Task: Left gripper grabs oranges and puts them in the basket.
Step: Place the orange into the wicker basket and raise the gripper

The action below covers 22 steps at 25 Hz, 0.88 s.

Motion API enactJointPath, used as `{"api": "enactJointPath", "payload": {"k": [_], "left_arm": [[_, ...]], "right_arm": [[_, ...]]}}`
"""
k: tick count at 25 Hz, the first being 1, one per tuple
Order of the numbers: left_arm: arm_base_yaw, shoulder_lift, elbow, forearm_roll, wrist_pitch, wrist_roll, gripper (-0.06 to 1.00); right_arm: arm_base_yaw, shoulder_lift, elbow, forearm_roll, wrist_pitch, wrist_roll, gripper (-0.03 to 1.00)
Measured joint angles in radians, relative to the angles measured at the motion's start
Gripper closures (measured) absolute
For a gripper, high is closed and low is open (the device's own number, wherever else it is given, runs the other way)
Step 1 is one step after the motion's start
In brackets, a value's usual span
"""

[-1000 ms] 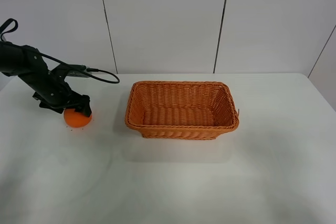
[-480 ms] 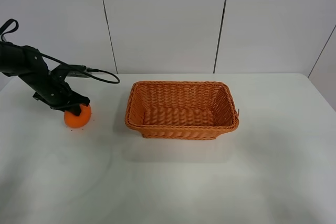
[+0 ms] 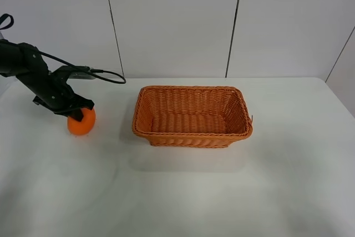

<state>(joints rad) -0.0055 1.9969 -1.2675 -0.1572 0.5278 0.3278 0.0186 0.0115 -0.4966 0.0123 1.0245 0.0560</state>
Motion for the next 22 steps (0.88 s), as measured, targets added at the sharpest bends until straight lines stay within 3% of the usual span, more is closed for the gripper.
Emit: {"api": "enactJointPath", "payload": {"k": [8, 15, 22], "left_arm": [[-0.075, -0.231, 0.000, -0.030, 0.025, 0.000, 0.81], [-0.251, -0.321, -0.087, -0.095, 0.119, -0.007, 0.81], [-0.413, -0.226, -0.217, -0.105, 0.133, -0.074, 0.81]], "right_arm": [[0.000, 0.000, 0.000, 0.000, 0.000, 0.000, 0.27], [0.000, 0.000, 0.000, 0.000, 0.000, 0.000, 0.27], [0.000, 0.000, 0.000, 0.000, 0.000, 0.000, 0.27]]}}
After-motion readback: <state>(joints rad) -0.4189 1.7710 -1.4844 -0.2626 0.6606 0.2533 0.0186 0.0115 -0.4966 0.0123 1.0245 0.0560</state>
